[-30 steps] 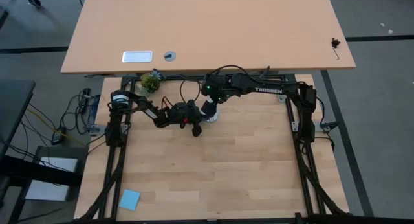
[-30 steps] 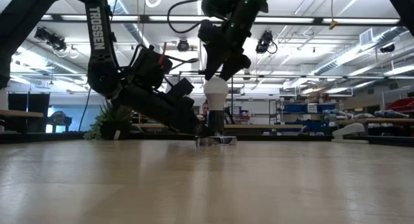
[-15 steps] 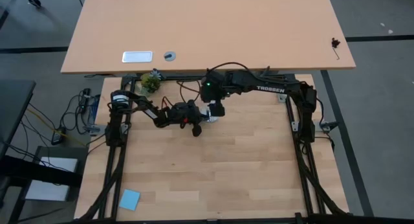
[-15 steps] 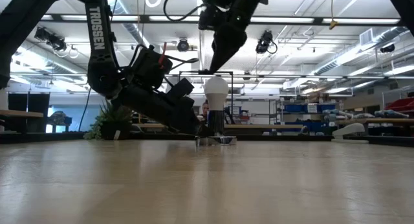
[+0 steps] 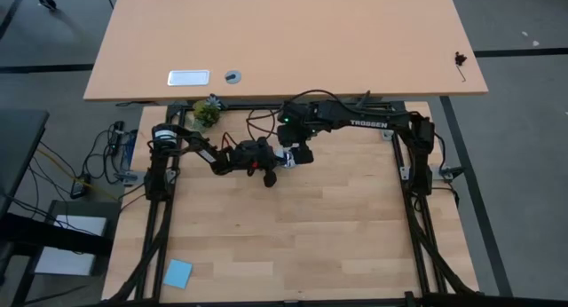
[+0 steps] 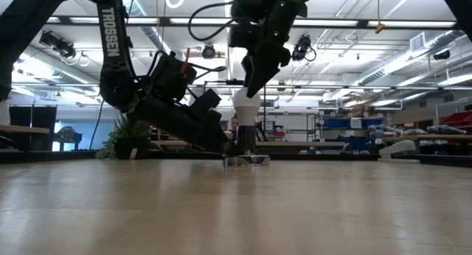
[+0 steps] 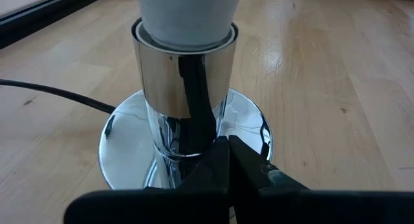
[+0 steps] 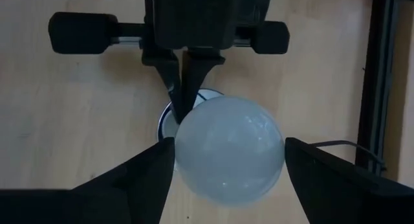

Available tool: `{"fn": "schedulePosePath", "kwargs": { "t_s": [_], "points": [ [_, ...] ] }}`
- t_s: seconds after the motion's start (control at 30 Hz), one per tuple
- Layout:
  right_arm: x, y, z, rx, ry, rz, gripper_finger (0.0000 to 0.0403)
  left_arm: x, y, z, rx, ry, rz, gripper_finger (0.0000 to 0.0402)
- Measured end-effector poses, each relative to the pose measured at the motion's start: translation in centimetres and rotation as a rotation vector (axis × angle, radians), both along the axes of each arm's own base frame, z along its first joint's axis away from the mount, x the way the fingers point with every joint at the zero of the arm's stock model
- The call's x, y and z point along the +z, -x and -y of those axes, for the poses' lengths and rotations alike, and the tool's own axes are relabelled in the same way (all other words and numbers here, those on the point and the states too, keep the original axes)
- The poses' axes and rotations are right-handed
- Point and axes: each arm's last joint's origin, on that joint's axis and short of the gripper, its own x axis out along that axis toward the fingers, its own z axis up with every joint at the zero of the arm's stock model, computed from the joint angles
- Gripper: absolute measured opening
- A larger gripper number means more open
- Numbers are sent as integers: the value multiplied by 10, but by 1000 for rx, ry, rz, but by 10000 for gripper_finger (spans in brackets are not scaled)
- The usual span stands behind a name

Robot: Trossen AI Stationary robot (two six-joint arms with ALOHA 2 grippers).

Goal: Screw lightbulb
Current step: Insert the lightbulb into the lamp

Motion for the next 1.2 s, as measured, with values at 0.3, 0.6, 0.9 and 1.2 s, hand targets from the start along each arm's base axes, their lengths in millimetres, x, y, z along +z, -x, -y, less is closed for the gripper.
{"fn": "schedulePosePath", "kwargs": {
  "t_s": [0.3,0.6,0.9,1.2],
  "points": [
    [-1,-1,3,-171,-72,39,277,0,0,-1,2,0,0,1],
    [-1,1,2,-765,-297,111,277,0,1,-2,3,3,0,1],
    [11,-8,-12,-536,-181,119,293,0,1,-2,5,2,0,1],
    [26,-7,-9,-20,-3,68,296,0,1,-2,5,2,0,1]
  ]
}}
